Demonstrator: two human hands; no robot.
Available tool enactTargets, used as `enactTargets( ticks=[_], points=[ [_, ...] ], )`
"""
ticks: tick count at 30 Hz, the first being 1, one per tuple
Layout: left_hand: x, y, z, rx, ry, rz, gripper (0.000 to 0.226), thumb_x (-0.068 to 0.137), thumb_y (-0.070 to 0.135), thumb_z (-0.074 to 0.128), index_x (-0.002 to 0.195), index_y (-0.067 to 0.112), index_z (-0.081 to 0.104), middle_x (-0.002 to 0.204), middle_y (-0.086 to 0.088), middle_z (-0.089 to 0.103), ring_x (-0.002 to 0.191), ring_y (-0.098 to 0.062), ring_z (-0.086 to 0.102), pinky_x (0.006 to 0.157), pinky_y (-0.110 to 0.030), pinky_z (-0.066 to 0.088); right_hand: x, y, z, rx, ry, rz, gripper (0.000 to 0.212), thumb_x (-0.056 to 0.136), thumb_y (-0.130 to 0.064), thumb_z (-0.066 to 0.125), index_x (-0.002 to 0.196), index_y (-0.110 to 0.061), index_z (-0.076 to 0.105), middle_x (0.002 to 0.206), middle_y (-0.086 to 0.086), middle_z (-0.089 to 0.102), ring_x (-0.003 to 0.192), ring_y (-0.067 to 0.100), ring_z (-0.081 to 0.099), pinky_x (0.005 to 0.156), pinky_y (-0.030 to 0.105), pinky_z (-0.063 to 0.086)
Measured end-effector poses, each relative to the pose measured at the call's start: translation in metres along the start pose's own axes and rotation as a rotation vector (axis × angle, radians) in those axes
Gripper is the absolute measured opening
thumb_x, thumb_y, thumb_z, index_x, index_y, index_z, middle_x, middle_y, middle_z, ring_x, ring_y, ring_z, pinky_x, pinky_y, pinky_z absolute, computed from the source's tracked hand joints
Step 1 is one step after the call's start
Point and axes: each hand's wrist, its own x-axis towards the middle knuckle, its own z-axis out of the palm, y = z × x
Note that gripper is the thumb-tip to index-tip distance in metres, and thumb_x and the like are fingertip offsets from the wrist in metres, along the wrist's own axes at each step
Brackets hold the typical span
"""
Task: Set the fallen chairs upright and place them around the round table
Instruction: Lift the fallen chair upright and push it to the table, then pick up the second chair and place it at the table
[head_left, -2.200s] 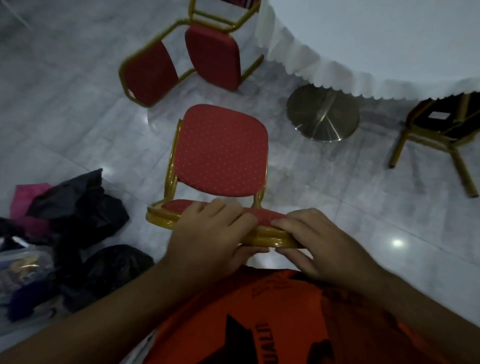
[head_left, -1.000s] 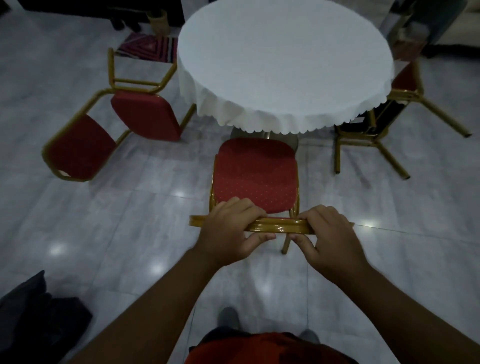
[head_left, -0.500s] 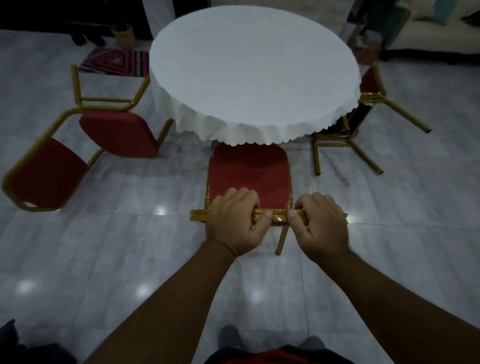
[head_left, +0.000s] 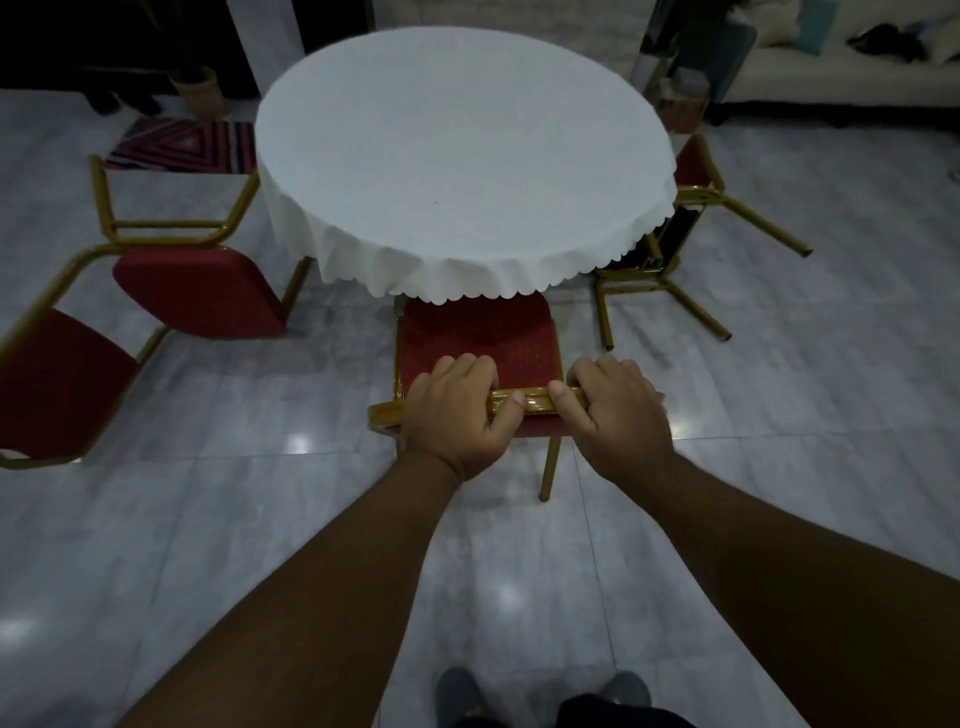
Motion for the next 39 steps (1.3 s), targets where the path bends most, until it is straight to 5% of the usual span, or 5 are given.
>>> enactTargets(
  ticks=[12, 22, 25, 31, 39],
  points=[
    [0.01, -0.016, -0.003, -0.02, -0.057, 0.016, 0.034, 0.087, 0.053, 0.038, 0.078, 0.021, 0.046, 0.072, 0.007, 0.043, 0.069, -0.02, 0.041, 0.063, -0.034, 0.028, 0.007, -0.01, 0.001, -0.074, -0.111, 0.079, 0.046, 0.097, -0.066, 0.028, 0.095, -0.025, 0.048, 0.095, 0.0, 0.055, 0.095, 0.023, 0.049, 0.08, 0.038, 0.035],
    [0.024, 0.031, -0.013, -0.059, -0.182, -0.101, 0.027, 0.088, 0.043, 0.041, 0.094, 0.025, 0.06, 0.084, 0.009, 0.059, 0.082, -0.018, 0.053, 0.08, -0.043, 0.048, 0.004, 0.02, -0.039, -0.139, -0.278, 0.151, 0.053, 0.094, -0.069, 0.032, 0.11, -0.025, 0.058, 0.108, -0.001, 0.059, 0.107, 0.02, 0.05, 0.088, 0.038, 0.045],
    [0.053, 0.082, -0.002, -0.084, -0.264, -0.051, 0.031, 0.097, 0.041, 0.048, 0.116, 0.021, 0.06, 0.104, 0.004, 0.064, 0.098, -0.021, 0.055, 0.089, -0.044, 0.047, 0.004, 0.059, -0.06, -0.183, -0.292, 0.227, 0.053, 0.098, -0.061, 0.035, 0.127, -0.022, 0.056, 0.126, 0.003, 0.059, 0.119, 0.023, 0.05, 0.097, 0.041, 0.044],
    [0.114, 0.18, 0.065, 0.07, -0.404, 0.073, 0.036, 0.099, 0.041, 0.046, 0.112, 0.013, 0.063, 0.115, -0.008, 0.064, 0.109, -0.028, 0.055, 0.087, -0.036, 0.039, 0.001, 0.18, -0.121, -0.181, -0.221, 0.395, 0.063, 0.099, -0.061, 0.032, 0.141, -0.017, 0.051, 0.144, 0.005, 0.054, 0.135, 0.025, 0.045, 0.109, 0.042, 0.035],
    [0.209, 0.354, 0.166, 0.1, -0.547, 0.155, 0.055, 0.1, 0.051, 0.04, 0.138, 0.013, 0.055, 0.145, -0.015, 0.054, 0.133, -0.033, 0.049, 0.114, -0.044, 0.038, 0.007, 0.353, -0.208, -0.208, -0.216, 0.437, 0.067, 0.101, -0.059, 0.028, 0.154, -0.017, 0.033, 0.164, 0.005, 0.028, 0.152, 0.022, 0.021, 0.121, 0.045, 0.019]
  ],
)
